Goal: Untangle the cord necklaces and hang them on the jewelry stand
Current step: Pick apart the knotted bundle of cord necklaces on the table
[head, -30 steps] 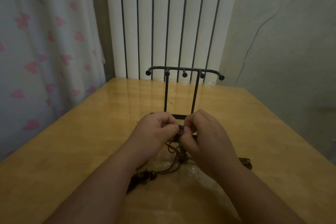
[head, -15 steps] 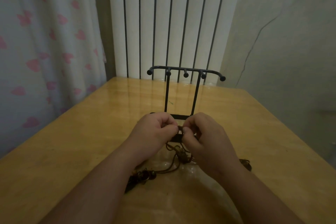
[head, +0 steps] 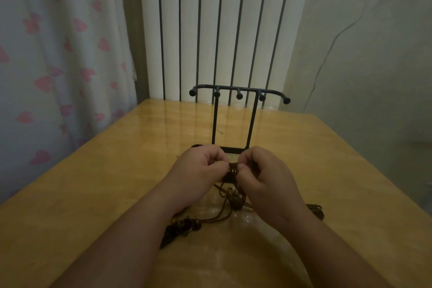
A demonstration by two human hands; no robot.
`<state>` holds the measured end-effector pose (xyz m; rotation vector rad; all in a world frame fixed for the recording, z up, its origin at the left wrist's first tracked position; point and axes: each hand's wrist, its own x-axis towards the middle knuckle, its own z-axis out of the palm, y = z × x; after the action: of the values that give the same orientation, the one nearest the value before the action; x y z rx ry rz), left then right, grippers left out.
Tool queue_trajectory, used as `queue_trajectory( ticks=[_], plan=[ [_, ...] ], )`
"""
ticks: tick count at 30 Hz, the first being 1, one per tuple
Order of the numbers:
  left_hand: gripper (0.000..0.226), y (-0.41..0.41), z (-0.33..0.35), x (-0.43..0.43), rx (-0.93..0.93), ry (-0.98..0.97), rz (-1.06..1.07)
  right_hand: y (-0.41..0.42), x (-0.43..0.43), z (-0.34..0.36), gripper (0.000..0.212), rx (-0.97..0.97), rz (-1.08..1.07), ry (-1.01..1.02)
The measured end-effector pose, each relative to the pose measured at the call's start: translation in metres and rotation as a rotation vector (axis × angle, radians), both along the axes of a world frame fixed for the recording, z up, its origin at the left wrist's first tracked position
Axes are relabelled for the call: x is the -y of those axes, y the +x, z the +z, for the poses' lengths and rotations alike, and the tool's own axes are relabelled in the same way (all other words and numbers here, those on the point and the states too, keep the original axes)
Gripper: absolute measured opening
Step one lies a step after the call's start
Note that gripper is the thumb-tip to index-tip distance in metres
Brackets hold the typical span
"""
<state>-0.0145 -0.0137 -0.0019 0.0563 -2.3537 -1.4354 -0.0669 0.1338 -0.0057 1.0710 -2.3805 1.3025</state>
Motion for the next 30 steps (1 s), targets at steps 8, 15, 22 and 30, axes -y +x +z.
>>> queue_trajectory(
  ticks=[8,15,22,30],
  plan=[
    [0.019,0.0002,0.0009,-0.0004,-0.005,-0.005,0.027,-0.0036,-0.003,-0.0008,0.005,0.073,-0.004,-0.081],
    [0.02,0.0013,0.0,0.0005,0.016,-0.039,0.033,-0.0035,-0.0023,0.0014,0.012,0.098,-0.011,-0.008],
    [0.017,0.0006,0.0004,0.0002,0.021,0.056,0.041,-0.0047,-0.0027,0.0012,0.01,0.183,-0.006,-0.068],
    [0.021,0.0002,0.0017,-0.0033,0.073,0.193,0.012,0.0018,-0.0003,0.006,0.014,0.36,0.066,-0.171]
  ],
)
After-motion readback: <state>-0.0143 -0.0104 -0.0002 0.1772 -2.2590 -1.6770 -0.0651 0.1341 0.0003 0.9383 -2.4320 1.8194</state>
